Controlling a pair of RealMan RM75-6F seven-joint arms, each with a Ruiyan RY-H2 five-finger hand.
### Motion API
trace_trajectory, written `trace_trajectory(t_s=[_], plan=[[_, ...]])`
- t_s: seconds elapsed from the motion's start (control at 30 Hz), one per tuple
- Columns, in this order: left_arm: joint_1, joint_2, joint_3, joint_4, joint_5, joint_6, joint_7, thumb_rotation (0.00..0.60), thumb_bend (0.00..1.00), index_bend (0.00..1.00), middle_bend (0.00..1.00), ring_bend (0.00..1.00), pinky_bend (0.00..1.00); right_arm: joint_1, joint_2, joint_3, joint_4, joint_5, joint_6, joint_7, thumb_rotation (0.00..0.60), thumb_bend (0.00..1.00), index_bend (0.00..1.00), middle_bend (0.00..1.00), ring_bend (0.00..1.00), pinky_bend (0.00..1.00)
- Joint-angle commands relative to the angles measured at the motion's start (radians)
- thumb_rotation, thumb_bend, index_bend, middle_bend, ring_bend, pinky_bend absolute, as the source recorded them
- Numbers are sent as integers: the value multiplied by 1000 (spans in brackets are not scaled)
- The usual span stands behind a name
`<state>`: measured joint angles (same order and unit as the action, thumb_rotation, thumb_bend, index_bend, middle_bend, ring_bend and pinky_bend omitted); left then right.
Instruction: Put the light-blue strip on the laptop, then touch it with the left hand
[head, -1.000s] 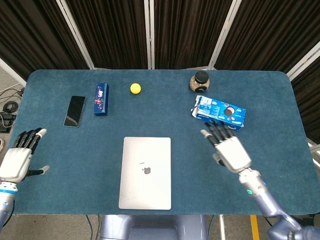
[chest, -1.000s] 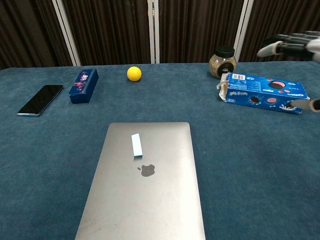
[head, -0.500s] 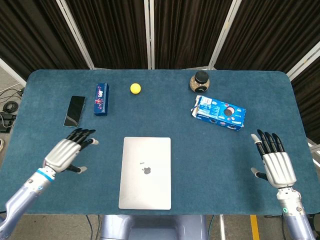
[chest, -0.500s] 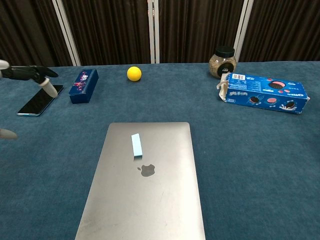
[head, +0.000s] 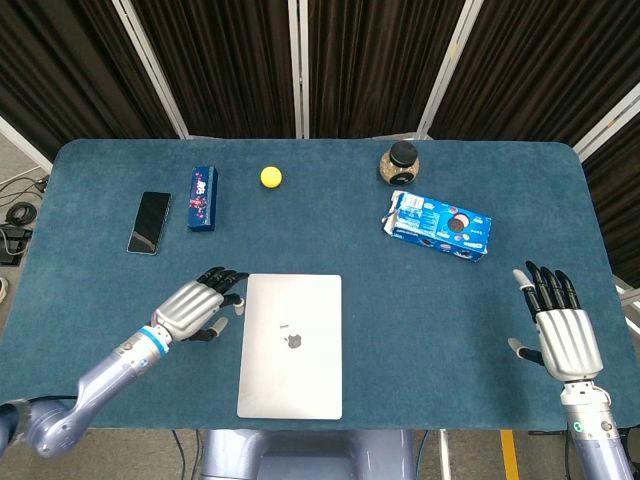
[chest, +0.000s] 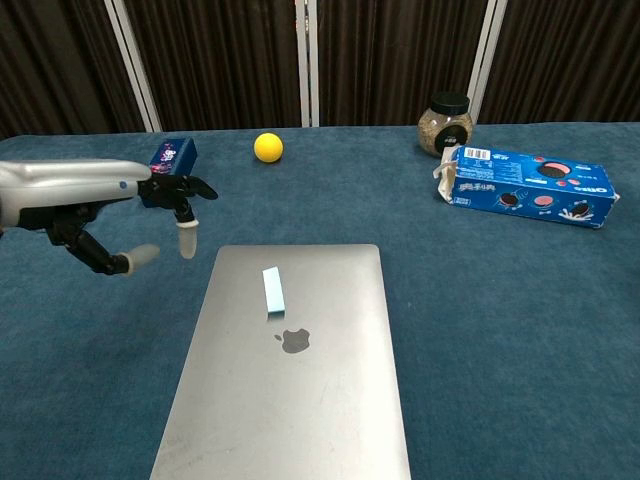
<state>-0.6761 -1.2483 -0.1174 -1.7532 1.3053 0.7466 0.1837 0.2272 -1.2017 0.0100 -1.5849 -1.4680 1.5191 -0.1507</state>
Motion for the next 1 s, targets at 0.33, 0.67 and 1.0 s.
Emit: trace_trajectory(t_s=[0.33,0.67,1.0], plan=[[-93,-158,-5,101,-175,-15,144,600,678,403,0,0,0,-11,-2,20,7,-2,-20,6,600,0,0,0,0,0],[-133,-249,16,146,-242,18,228,600,682,405,0,0,0,-20,-4,35,13,-2,-34,2,600,0,0,0,0,0],[-170,-296,26,154,-273,24,269,600,688,405,0,0,0,-26,-5,45,15,-5,-43,7,600,0,0,0,0,0]])
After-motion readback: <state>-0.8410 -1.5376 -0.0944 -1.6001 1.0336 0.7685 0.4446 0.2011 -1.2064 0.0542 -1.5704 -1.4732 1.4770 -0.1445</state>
